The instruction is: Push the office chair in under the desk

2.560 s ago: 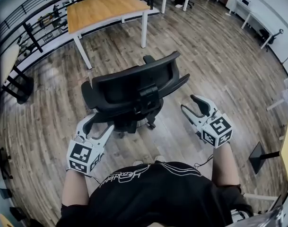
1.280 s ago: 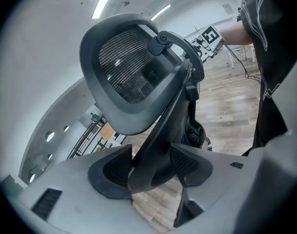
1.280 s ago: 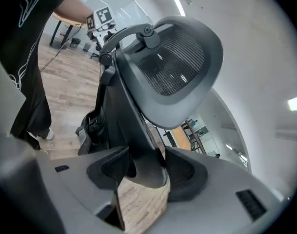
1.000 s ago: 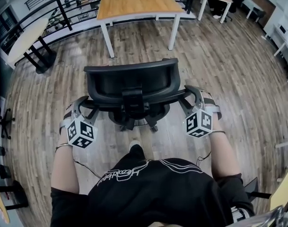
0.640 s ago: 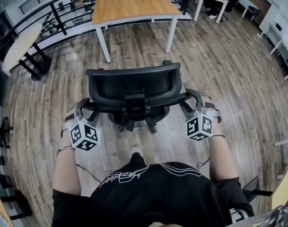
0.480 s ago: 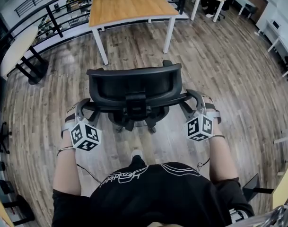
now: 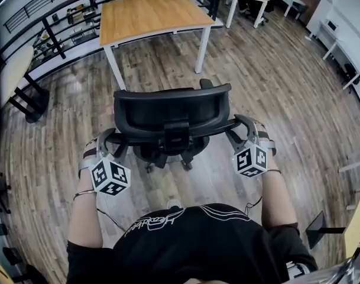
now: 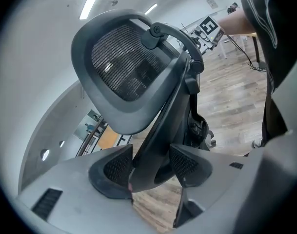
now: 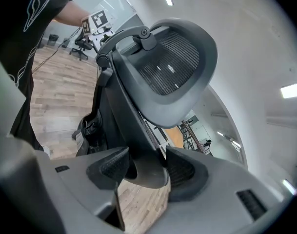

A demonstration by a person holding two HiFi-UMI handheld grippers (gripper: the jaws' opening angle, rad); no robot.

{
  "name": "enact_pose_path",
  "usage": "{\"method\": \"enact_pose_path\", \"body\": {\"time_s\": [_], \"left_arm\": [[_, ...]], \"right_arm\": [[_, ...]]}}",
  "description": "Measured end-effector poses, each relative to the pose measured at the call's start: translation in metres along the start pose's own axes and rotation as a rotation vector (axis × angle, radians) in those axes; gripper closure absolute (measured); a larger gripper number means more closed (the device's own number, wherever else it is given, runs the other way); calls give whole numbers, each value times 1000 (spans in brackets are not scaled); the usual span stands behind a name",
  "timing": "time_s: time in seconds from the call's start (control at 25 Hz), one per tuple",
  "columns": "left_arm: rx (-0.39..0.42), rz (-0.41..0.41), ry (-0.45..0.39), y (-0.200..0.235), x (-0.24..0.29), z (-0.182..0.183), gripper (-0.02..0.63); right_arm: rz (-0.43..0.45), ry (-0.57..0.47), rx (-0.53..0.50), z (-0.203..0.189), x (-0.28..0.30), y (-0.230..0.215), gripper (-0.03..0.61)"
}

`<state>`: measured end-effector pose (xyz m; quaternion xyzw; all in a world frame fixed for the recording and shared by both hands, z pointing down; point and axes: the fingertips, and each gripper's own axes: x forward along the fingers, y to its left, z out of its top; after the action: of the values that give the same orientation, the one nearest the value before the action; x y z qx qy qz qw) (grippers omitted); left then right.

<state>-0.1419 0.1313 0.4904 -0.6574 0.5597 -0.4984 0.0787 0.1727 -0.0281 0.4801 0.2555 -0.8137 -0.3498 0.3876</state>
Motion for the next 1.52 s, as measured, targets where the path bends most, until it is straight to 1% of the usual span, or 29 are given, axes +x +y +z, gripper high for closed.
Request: {"method": "enact_pose_path", "body": {"time_s": [0.08, 0.2, 0.28, 0.48, 0.68, 0.84, 1.0, 1.12, 1.32, 1.52], "left_arm": [[8, -5, -15, 14, 21, -4, 378], [16, 4, -23, 24, 40, -6, 379], [18, 7, -24, 30, 48, -7, 379], [18, -3, -23, 67, 64, -6, 378], [7, -4, -7, 77, 88, -2, 377], [-6, -11, 7, 107, 128, 9, 377], [-18, -24, -4, 136, 168, 24, 377], [-22, -22, 3, 140, 175, 31, 377], [-30, -19, 49, 139, 185, 35, 380], [-34, -11, 59, 138, 196, 38, 380]], "right_arm": [[-6, 12, 7, 2, 22, -6, 325], [-21, 23, 16, 2, 41, -11, 325], [-26, 27, 17, 2, 49, -13, 325], [-22, 30, 21, 20, 72, -38, 325], [-24, 11, 18, 14, 96, -49, 325], [-12, 3, 16, 11, 137, -81, 325], [-1, 8, 12, 5, 180, -114, 325], [-3, -1, 7, 1, 191, -125, 325], [-12, -29, -3, -6, 207, -135, 325], [-39, -65, -10, -14, 217, -139, 324]]}}
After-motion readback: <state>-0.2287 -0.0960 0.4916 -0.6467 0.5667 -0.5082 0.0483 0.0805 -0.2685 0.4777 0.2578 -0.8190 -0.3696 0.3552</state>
